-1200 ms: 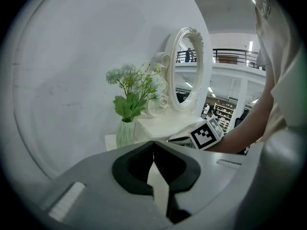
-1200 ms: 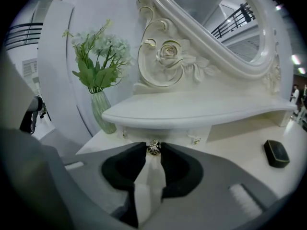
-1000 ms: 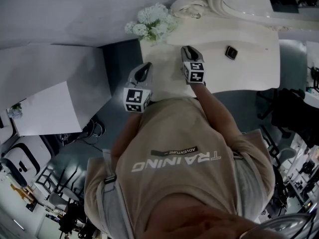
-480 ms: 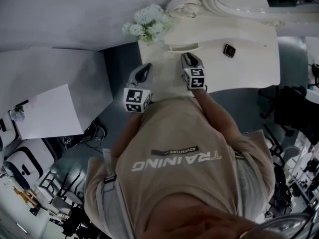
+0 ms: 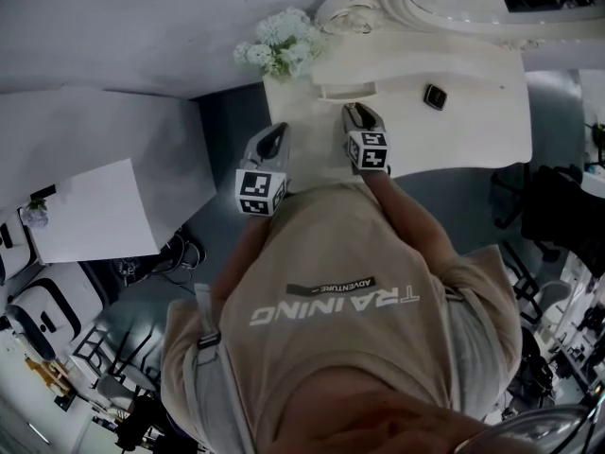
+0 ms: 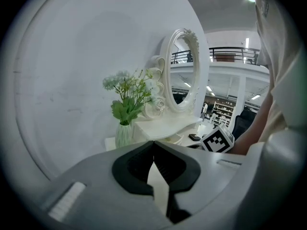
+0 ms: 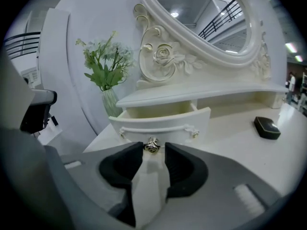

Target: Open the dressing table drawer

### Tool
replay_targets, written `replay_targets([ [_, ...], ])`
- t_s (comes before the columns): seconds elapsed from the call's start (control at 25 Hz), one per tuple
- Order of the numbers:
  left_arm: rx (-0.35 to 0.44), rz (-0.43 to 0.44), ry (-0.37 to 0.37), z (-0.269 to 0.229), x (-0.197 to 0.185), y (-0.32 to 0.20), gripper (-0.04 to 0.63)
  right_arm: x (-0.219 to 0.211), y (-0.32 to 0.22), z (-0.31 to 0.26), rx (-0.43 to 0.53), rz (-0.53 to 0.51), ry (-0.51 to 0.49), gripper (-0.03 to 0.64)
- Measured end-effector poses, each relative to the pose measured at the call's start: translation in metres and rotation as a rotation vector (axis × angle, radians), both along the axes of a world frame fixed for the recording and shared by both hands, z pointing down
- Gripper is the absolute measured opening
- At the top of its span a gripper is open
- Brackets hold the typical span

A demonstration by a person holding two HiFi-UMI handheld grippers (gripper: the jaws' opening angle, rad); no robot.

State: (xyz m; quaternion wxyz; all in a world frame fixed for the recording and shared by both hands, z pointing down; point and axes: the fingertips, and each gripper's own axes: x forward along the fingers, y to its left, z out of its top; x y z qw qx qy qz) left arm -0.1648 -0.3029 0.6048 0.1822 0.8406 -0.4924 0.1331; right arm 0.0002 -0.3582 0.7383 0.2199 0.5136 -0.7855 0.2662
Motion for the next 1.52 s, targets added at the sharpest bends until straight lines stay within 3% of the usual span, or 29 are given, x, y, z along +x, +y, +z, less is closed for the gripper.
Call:
replay_targets([
  [0.36, -0.004, -0.005, 0.014, 0.011, -0.003, 0.004, 0.009, 0.006, 0.015, 0.000, -0.009, -0.011, -0.002, 0.156],
  [0.88, 0.018, -0.019, 0.039, 0.010, 0.003, 0.005, 0.009, -0.002, 0.015, -0.029, 0.053, -0.141, 0.051, 0.126],
  [1.12, 0.058, 0.014, 0.035, -0.012, 0.014, 0.000, 0.008, 0.010, 0.026, -0.084, 0.149, -0.180, -0.010, 0.005],
  [1.52, 0.163, 0.014, -0.023, -0.074, 0.054, -0.018, 0.008, 0.046, 0.042, -0.180, 0.384, -0.383, 0.001, 0.003],
])
